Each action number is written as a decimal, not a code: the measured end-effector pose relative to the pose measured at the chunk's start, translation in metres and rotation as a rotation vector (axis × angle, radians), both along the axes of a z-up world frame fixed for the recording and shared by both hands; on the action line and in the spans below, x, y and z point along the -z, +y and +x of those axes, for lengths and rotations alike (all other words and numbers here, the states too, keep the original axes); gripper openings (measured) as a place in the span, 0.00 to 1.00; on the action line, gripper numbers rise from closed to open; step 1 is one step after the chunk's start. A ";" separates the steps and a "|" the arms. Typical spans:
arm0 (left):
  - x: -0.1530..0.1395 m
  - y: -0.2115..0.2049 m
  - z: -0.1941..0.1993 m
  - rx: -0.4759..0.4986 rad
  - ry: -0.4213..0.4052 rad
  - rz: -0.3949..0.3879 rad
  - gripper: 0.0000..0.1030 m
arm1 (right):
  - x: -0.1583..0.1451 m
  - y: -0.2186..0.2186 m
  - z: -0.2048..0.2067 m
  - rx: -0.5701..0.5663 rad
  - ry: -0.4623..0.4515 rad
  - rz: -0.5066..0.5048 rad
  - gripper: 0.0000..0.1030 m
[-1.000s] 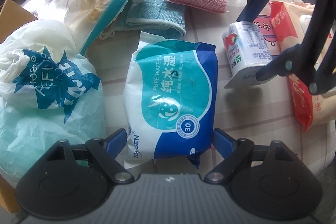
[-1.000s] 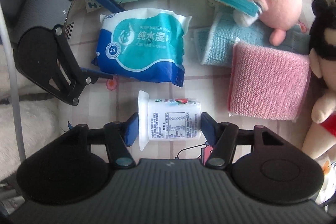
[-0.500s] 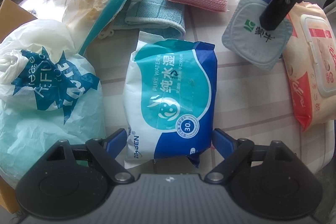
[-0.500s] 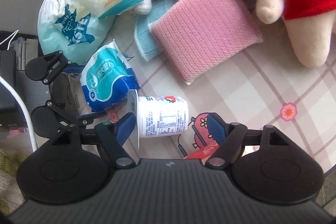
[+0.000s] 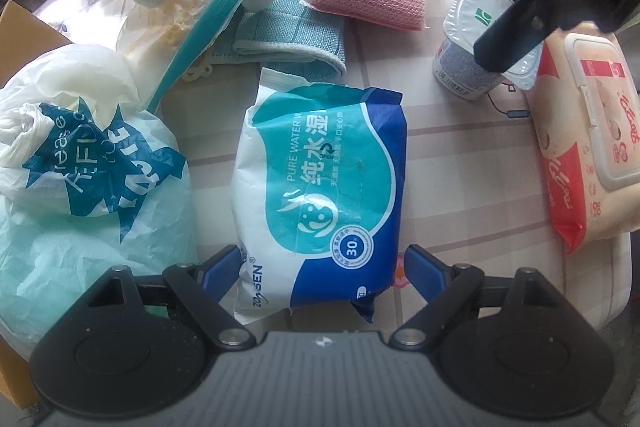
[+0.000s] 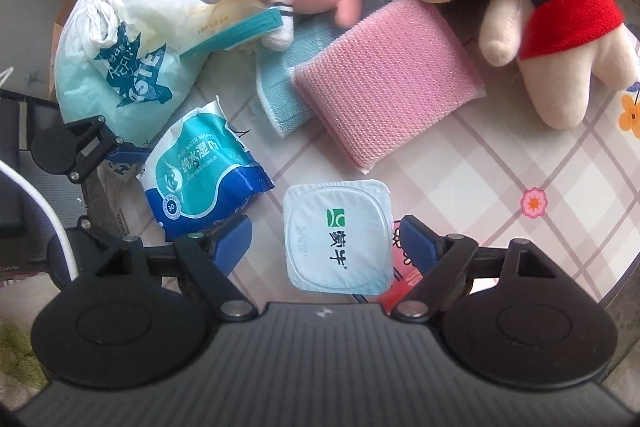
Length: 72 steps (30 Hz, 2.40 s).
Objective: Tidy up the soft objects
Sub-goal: 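Grasp the wipes pack with the left gripper while the right holds the yogurt cup, then carry the wipes pack and yogurt cup over the cardboard box with both grippers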
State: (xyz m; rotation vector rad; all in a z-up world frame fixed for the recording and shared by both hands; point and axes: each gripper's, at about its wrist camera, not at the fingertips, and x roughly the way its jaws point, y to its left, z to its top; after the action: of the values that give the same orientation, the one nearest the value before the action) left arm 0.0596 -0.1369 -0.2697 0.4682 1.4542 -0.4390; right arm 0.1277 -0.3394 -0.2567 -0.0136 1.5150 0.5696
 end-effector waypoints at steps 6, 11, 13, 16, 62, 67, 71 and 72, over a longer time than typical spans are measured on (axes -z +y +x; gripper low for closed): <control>-0.003 -0.004 0.002 -0.003 -0.014 -0.011 0.87 | 0.013 0.017 -0.011 -0.037 -0.048 -0.115 0.58; -0.005 -0.014 0.009 0.010 -0.038 -0.008 0.90 | 0.014 0.012 -0.012 -0.010 -0.045 -0.113 0.58; -0.002 -0.020 0.014 0.014 -0.043 0.002 0.90 | 0.014 0.011 -0.013 -0.002 -0.042 -0.110 0.58; 0.001 -0.031 0.018 0.011 -0.054 0.019 0.90 | 0.014 0.010 -0.012 0.002 -0.038 -0.106 0.59; 0.002 -0.060 0.016 -0.036 0.001 -0.009 0.78 | -0.003 0.007 -0.025 0.108 -0.074 -0.096 0.58; -0.005 -0.052 0.022 -0.035 -0.002 -0.023 0.78 | -0.020 0.003 -0.028 0.153 -0.096 -0.101 0.58; -0.019 -0.038 0.030 -0.045 -0.004 -0.042 0.78 | -0.039 -0.002 -0.033 0.196 -0.115 -0.106 0.58; -0.026 -0.039 0.034 -0.045 -0.005 -0.046 0.78 | -0.045 -0.004 -0.035 0.210 -0.121 -0.106 0.58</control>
State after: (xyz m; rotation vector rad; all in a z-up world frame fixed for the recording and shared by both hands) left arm 0.0934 -0.1758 -0.2442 0.3984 1.4439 -0.4341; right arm 0.0930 -0.3432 -0.2121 0.0285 1.4065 0.3151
